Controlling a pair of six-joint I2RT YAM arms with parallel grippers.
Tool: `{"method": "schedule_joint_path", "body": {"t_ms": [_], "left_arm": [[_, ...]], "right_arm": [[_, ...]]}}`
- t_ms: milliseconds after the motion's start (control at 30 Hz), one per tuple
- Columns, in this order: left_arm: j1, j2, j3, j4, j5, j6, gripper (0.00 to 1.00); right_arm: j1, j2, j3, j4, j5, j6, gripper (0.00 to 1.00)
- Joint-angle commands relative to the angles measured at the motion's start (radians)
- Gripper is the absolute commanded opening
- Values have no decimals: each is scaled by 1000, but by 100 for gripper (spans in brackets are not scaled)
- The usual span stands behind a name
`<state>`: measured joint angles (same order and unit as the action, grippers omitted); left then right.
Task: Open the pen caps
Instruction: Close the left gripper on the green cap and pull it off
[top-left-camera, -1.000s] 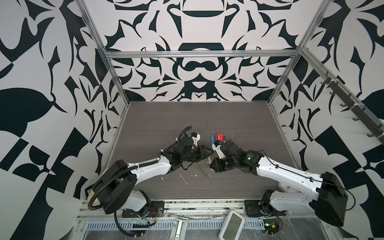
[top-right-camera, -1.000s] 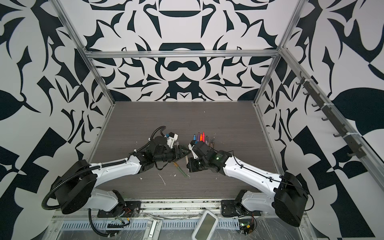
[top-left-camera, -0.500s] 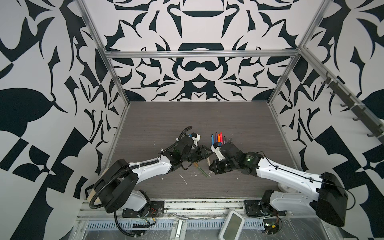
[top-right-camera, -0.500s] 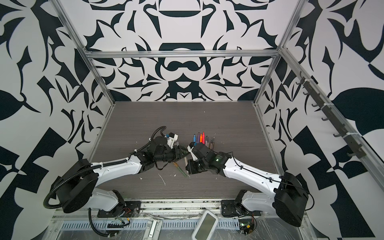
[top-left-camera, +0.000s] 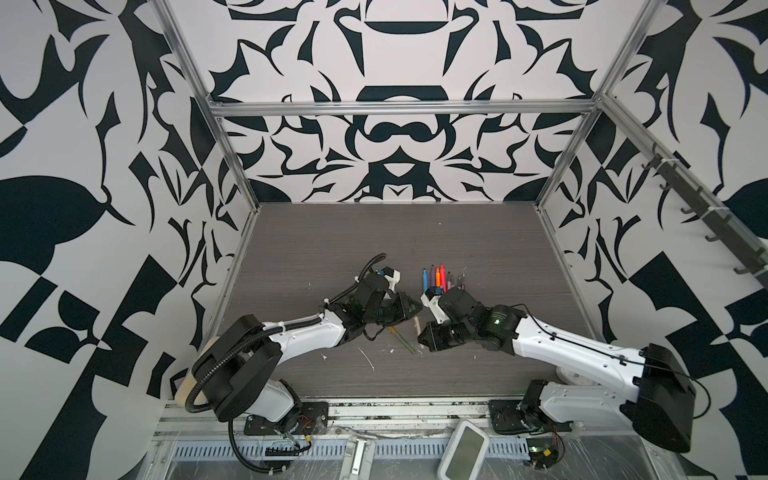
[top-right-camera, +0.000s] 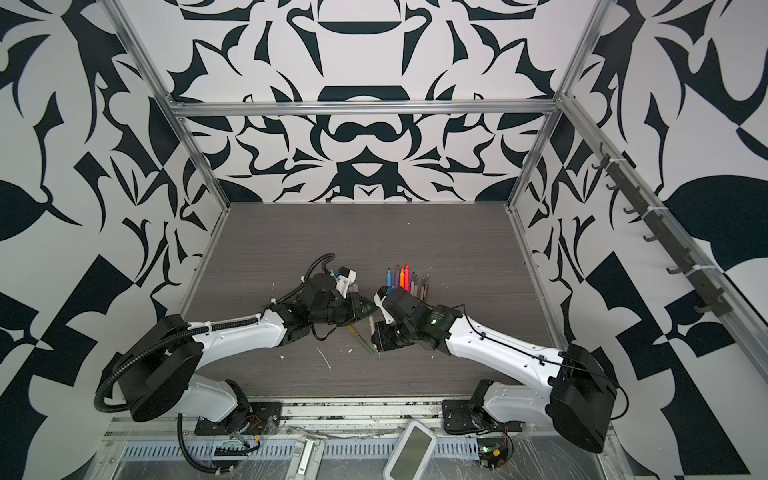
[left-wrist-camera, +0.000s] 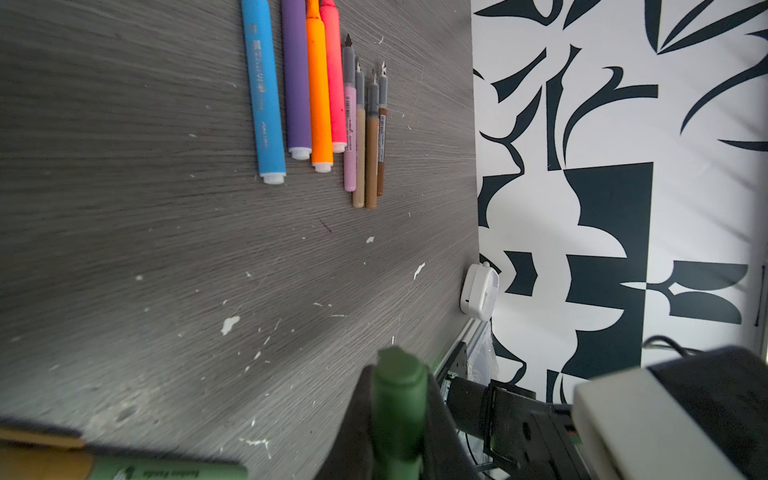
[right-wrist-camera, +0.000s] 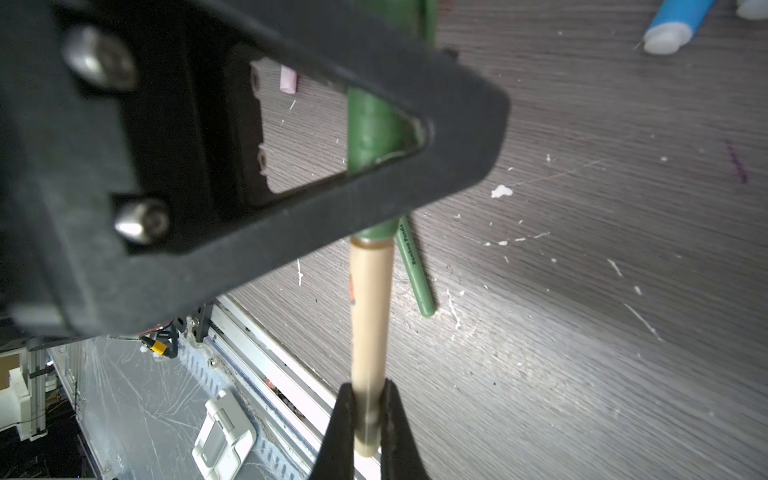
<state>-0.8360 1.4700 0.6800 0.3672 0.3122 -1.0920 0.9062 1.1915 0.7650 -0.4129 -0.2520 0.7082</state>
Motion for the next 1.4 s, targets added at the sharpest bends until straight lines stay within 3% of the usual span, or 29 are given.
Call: {"method": "schedule_joint_path", "body": {"t_ms": [0, 100, 533, 667, 767, 900, 1100, 1367], "left_arm": [[-3, 12, 11, 82, 32, -19, 0], [-3, 18, 11, 99, 42, -24, 0], [-5, 33, -2, 180, 88, -37, 0], [-5, 33, -6, 181, 94, -34, 0], [-5, 33, -7, 182, 99, -33, 0], [1, 9, 5, 107, 43, 11, 0], [128, -13, 151, -134, -18, 154, 0], [352, 90, 369, -234, -22, 261, 0]], "right_arm": [[8, -36, 12, -34, 47, 2, 30], [8, -50, 2, -18, 51, 11, 39], [6, -5, 36, -14, 75, 19, 35], [6, 4, 45, -16, 85, 20, 20], [7, 3, 46, -17, 87, 22, 0], [6, -1, 40, -20, 91, 23, 0], [7, -9, 14, -3, 83, 40, 0], [25, -42, -59, 66, 71, 96, 0]]}}
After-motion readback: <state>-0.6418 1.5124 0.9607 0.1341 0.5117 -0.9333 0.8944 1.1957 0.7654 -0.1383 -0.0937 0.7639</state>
